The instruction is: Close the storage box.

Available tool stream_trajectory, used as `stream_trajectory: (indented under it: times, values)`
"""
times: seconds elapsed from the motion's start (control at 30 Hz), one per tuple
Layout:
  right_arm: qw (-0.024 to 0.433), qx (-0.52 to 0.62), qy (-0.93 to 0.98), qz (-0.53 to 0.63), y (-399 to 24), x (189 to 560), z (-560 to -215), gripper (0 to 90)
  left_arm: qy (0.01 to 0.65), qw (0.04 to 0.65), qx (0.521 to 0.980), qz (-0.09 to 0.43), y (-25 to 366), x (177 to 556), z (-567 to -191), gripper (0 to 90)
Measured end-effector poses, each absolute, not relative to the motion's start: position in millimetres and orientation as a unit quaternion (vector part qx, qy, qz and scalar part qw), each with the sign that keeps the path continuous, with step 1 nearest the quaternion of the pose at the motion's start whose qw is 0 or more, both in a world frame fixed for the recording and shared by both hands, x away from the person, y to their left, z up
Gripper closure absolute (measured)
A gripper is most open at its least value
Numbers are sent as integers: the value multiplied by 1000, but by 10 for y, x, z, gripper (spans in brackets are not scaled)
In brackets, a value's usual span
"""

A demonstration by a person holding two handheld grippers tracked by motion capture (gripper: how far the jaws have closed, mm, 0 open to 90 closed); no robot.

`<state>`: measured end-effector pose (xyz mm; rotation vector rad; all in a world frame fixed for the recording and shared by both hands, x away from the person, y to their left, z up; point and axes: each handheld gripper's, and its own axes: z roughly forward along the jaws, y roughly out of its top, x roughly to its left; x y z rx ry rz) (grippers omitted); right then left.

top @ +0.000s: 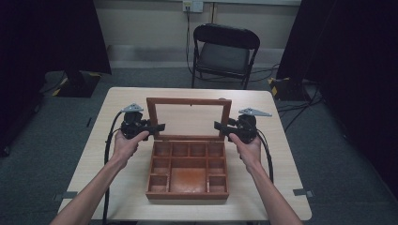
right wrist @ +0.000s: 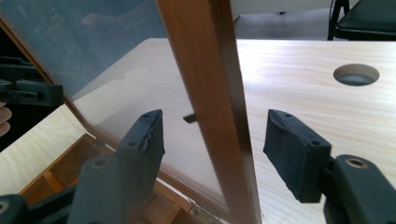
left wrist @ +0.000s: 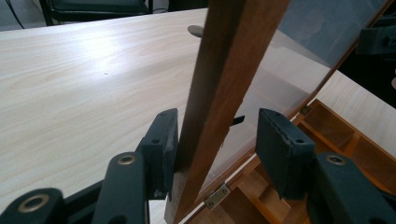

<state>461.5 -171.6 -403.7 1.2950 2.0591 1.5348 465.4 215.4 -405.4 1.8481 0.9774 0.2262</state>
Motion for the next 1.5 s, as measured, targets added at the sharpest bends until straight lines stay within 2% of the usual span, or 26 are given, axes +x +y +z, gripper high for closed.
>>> stream_trajectory:
  times: [0.13,0.27,0.43,0.5,0.73,1.0,1.3,1.5]
  values:
    - [142,438,707,536,-1696,4585,-3992,350,400,495,766,93,2174,4621,-4041,497]
    - [171,430,711,529,-1663,4514,-3925,363,402,499,762,95,2182,4593,-4028,494]
    - [191,418,721,519,-1630,4427,-3881,432,397,503,762,94,2207,4559,-3989,497]
    - [190,414,724,518,-1617,4400,-3882,457,398,500,763,95,2201,4536,-3975,494]
    - [165,426,717,527,-1660,4359,-3896,457,395,507,761,89,2200,4494,-3949,478]
    - [159,437,716,520,-1681,4281,-3909,461,395,504,763,90,2194,4444,-3925,465]
    - [154,444,717,515,-1680,4218,-3917,431,394,501,765,89,2199,4376,-3913,448]
    - [143,450,716,514,-1686,4177,-3924,395,394,503,764,88,2201,4326,-3889,396]
